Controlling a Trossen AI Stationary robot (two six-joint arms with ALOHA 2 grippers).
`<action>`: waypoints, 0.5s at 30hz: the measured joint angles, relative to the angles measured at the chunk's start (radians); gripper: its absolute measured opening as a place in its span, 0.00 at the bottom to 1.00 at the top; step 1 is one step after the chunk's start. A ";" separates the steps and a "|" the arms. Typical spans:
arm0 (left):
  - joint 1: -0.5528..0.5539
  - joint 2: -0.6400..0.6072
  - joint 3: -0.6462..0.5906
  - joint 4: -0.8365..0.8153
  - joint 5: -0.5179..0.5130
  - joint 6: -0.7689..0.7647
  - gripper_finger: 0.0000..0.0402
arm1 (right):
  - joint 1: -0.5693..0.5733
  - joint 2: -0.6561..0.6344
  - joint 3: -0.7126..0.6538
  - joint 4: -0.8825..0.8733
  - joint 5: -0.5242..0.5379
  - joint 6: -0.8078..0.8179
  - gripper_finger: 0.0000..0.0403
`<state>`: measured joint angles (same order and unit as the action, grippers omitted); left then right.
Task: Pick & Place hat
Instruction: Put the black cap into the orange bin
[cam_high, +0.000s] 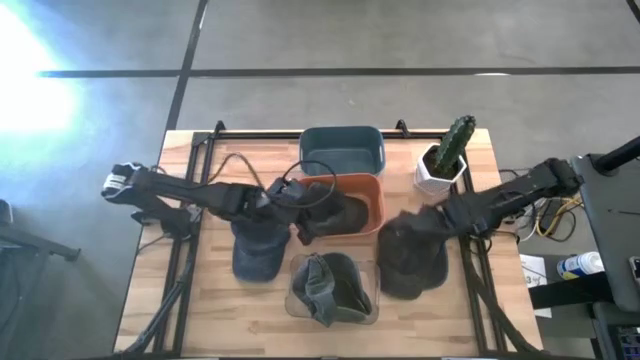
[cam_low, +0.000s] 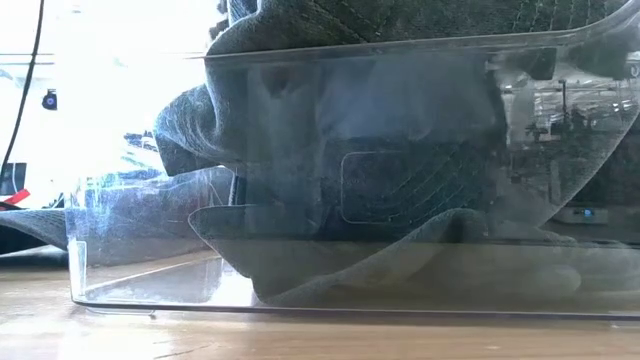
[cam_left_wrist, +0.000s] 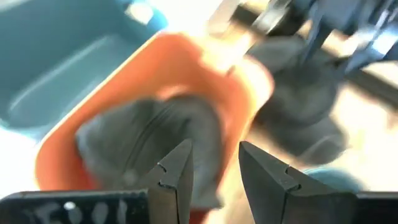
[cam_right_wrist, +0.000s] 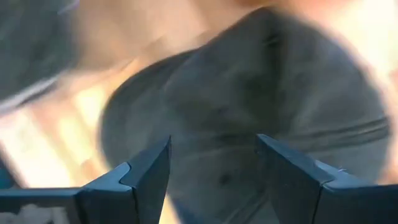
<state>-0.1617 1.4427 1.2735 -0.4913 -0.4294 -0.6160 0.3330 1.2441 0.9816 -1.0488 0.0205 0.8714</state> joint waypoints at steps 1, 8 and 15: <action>-0.004 -0.011 0.000 0.031 0.000 0.014 0.30 | 0.038 -0.007 -0.001 0.005 -0.002 0.017 0.56; -0.019 -0.022 -0.003 0.108 -0.003 0.037 0.30 | 0.282 -0.014 -0.036 0.070 -0.002 0.431 0.56; -0.018 -0.008 -0.030 0.109 0.001 0.046 0.30 | 0.494 0.027 -0.136 0.383 0.116 0.816 0.56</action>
<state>-0.1799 1.4345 1.2437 -0.3827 -0.4284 -0.5702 0.8266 1.2713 0.8454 -0.6657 0.1363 1.6875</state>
